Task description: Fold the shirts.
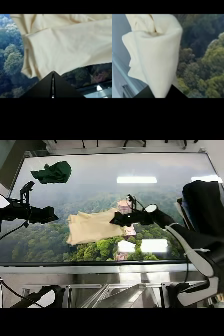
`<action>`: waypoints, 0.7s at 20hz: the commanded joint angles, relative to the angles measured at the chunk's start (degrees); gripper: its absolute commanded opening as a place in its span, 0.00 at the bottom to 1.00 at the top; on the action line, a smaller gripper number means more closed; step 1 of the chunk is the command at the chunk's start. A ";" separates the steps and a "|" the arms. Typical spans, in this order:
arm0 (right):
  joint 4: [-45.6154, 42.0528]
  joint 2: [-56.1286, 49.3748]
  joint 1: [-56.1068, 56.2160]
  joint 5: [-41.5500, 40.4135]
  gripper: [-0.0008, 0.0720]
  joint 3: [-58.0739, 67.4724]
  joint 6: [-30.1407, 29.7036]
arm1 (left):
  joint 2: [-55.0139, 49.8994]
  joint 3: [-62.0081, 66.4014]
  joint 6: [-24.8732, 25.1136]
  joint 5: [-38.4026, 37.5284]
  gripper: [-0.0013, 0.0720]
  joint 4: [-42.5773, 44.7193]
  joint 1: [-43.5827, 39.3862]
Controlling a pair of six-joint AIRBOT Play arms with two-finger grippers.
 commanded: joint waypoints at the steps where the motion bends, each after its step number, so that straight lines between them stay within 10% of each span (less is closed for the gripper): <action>1: -5.49 15.78 -6.64 0.68 0.04 -10.47 3.87 | 0.04 0.04 0.04 -2.38 0.04 -0.09 -0.66; 8: -5.73 48.63 -17.51 -8.85 0.04 -19.91 12.20 | 0.04 0.07 0.07 -0.85 0.04 -0.11 -6.36; 14: -7.21 44.39 -19.78 -12.96 0.04 -6.38 11.52 | 0.07 0.11 1.05 -1.07 0.04 0.00 -7.96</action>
